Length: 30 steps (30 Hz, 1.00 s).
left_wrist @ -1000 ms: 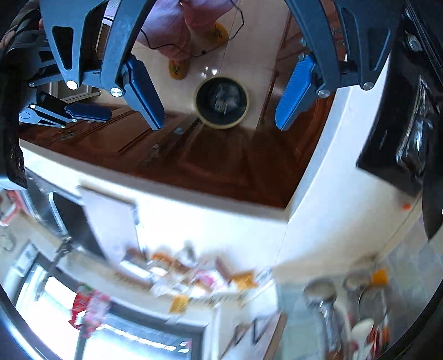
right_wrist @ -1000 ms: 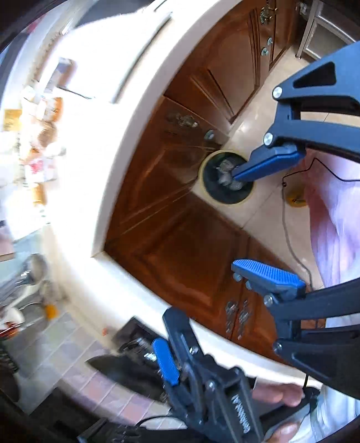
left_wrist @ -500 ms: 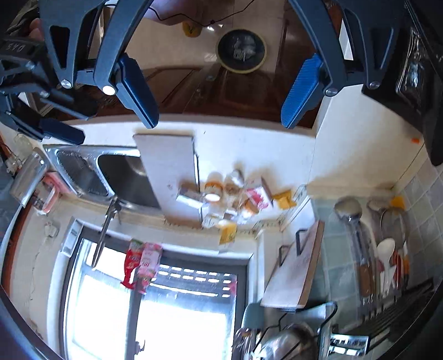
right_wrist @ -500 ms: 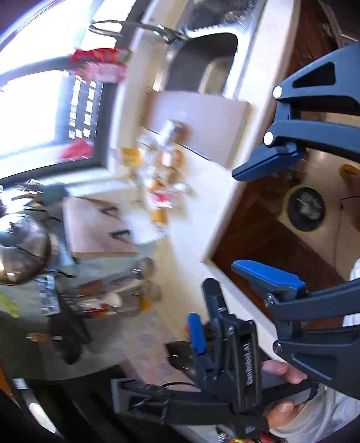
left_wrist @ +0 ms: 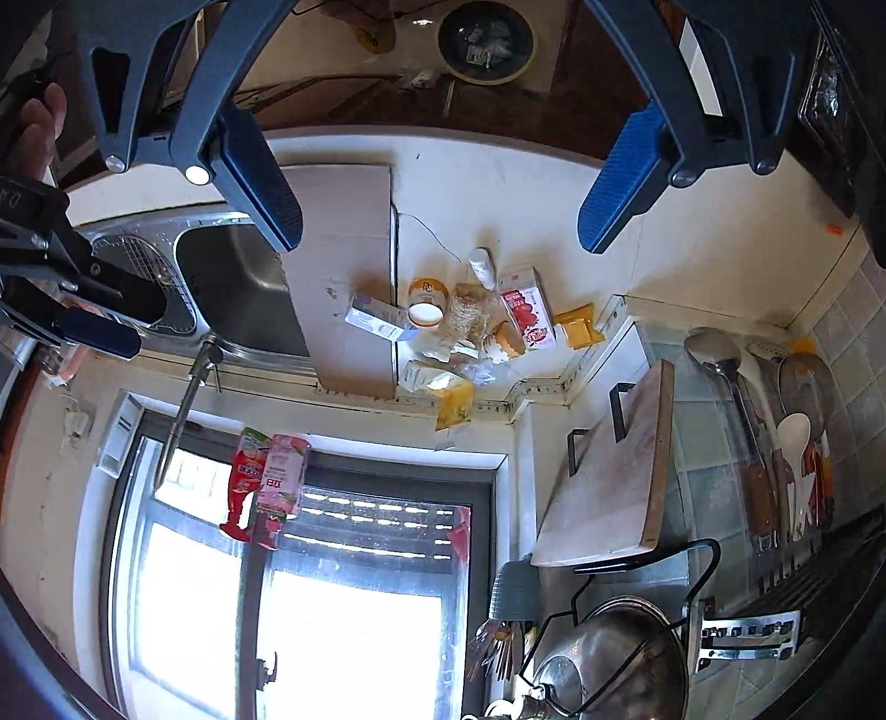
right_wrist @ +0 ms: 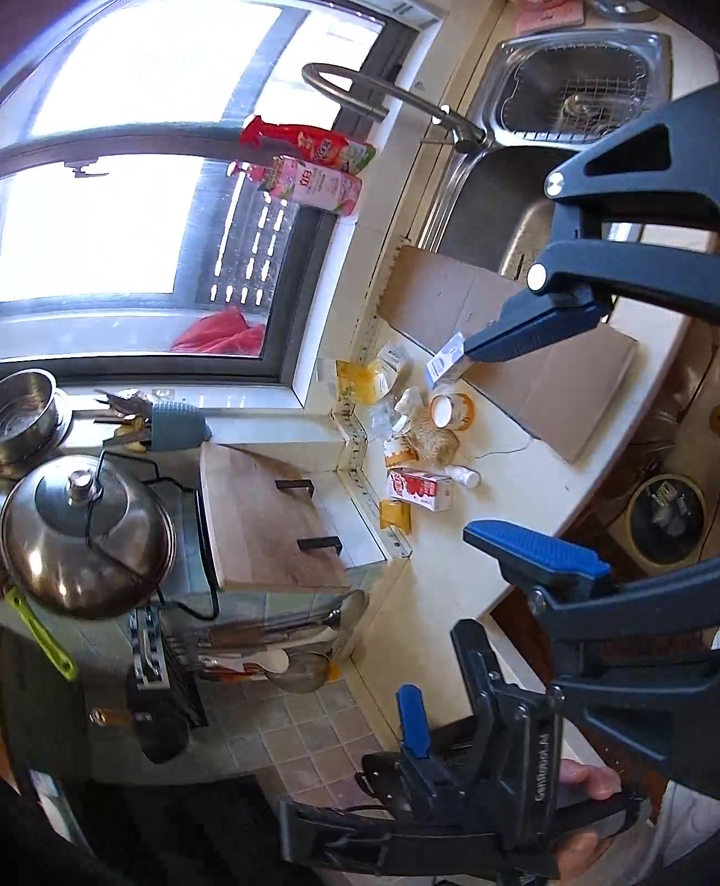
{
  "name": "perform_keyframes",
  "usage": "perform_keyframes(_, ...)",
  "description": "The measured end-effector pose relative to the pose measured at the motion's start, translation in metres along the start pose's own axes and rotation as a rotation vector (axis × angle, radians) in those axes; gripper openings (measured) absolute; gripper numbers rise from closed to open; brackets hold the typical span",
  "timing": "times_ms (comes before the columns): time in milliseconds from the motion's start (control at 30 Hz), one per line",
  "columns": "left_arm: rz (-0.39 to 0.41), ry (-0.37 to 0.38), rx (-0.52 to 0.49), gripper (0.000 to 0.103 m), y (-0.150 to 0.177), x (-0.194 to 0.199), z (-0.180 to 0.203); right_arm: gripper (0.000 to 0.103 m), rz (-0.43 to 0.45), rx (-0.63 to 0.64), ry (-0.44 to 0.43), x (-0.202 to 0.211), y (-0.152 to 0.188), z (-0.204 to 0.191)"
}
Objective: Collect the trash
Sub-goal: 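Grasp the paper cup lid with the left tool while the right tool grasps the white-blue carton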
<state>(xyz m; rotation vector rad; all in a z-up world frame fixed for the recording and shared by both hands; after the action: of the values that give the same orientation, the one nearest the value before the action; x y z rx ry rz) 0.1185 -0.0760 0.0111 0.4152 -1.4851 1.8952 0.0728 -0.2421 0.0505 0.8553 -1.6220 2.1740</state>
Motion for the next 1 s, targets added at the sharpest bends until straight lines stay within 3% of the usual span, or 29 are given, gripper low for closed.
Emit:
perform_keyframes(167,-0.058,-0.052,0.06,0.099,-0.023,-0.06,0.016,0.06,-0.093,-0.015,-0.064,-0.065,-0.001,0.059)
perform_keyframes(467,-0.188,-0.149,0.143,0.099,-0.031,-0.18,0.036,0.06,-0.223,0.051,-0.188,-0.185,0.023,0.118)
perform_keyframes(800,-0.322,-0.227,0.211,0.099,-0.021,-0.27,0.03,0.06,-0.379,0.071,-0.297,-0.312,0.053,0.131)
perform_keyframes(1000,-0.376,-0.241,0.259,0.099,-0.018,-0.301,0.023,0.06,-0.415,0.116,-0.342,-0.348,0.065,0.119)
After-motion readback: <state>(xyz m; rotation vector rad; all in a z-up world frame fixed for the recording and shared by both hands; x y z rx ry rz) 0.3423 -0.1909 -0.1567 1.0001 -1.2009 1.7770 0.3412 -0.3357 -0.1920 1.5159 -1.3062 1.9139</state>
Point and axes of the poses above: each gripper's, at about its wrist camera, not at the fingertips, and x roughly against the way its jaws point, z to its right, y to its underside, the point moved 3 cm from there along -x, roughly the way its jaws point, and after that the axes turned 15 degrees about x, right-handed, at the moved point
